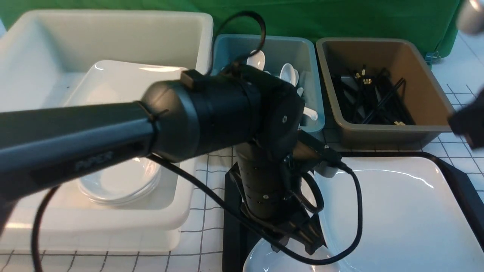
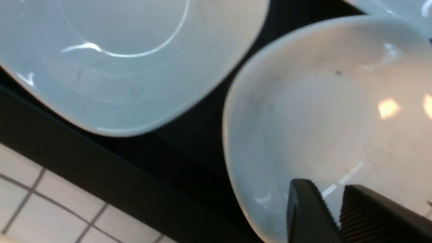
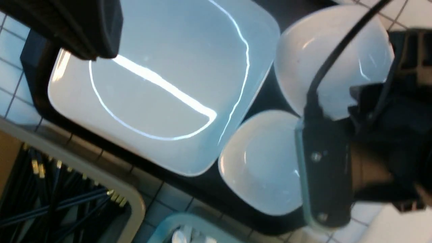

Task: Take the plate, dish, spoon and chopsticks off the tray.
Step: Use the left arm to grab a small plate from the dinner plate

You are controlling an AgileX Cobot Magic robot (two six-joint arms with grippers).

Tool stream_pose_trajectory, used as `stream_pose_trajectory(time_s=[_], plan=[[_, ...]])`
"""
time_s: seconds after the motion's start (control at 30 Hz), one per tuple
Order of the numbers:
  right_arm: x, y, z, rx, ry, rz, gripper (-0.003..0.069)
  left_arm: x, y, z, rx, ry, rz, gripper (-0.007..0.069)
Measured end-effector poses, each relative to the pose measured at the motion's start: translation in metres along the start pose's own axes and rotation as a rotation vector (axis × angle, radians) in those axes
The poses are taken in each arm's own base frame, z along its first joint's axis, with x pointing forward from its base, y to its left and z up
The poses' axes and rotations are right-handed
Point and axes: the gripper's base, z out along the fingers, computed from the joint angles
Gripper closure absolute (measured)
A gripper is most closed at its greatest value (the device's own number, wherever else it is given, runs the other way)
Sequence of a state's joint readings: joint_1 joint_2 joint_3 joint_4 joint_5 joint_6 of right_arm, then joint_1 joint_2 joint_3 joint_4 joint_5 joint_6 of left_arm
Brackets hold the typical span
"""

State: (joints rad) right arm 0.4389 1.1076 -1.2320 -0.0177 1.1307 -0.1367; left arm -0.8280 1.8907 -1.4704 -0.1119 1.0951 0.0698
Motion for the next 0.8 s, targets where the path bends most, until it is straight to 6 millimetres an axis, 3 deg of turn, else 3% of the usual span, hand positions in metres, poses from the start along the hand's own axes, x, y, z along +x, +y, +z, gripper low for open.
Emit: stream_pose_trajectory(time_s=[0.03, 0.13, 0.3, 0.6, 0.8], plan=[[0.018, 0.003, -0.001, -0.003, 0.012, 0.018, 0.0657, -0.003, 0.001, 0.007, -0.005, -0.005, 0.000, 0.0358], [0.039, 0.009, -0.005, -0.035, 0.017, 0.048, 0.0658, -0.008, 0.003, 0.020, -0.011, -0.013, -0.002, 0.0249], [0.057, 0.022, -0.018, -0.151, -0.046, 0.032, 0.0657, -0.011, 0.006, 0.041, -0.023, 0.015, -0.027, 0.0151], [0.065, 0.028, -0.034, -0.197, -0.129, -0.004, 0.0657, -0.012, 0.010, 0.064, -0.042, 0.049, -0.038, 0.0149], [0.065, 0.028, -0.035, -0.197, -0.133, -0.009, 0.0657, -0.012, 0.011, 0.072, -0.037, 0.064, -0.044, 0.0225]])
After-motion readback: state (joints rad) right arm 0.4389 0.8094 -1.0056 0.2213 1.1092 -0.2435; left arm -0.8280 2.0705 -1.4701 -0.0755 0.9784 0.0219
